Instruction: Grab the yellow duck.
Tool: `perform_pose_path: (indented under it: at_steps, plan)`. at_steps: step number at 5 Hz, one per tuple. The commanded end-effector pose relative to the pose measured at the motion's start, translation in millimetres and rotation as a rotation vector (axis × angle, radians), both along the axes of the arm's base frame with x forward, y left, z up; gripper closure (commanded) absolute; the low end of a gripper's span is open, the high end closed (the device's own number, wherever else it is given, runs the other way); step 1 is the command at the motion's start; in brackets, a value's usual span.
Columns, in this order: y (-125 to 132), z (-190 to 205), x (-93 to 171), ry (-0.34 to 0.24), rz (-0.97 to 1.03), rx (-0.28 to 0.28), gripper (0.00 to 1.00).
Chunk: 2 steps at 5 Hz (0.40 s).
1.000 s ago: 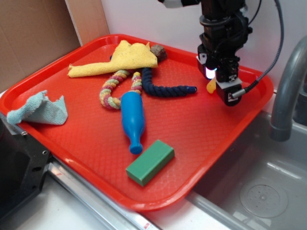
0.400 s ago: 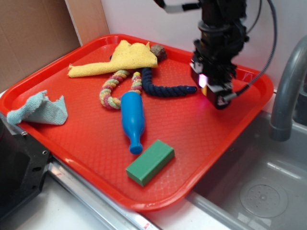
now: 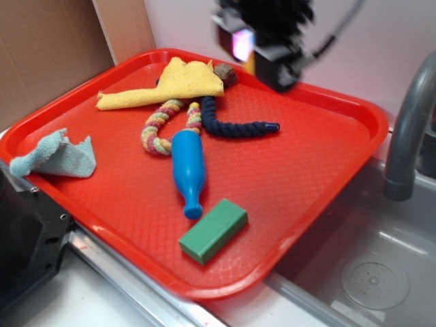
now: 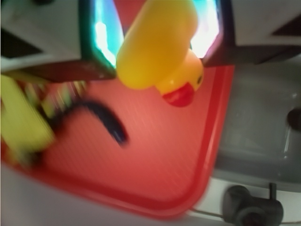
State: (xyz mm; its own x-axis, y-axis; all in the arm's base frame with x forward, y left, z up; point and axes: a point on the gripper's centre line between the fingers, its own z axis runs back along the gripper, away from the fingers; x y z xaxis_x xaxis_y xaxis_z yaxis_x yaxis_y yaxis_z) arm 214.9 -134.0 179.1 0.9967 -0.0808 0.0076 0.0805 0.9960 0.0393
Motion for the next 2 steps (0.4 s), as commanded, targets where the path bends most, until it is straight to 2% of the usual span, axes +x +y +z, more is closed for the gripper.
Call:
perform_pose_path:
  at_steps: [1, 2]
  plan:
    - [36, 104, -55, -0.018, 0.478, -0.038, 1.00]
    - [54, 97, -65, -0.080, 0.540, -0.013, 1.00]
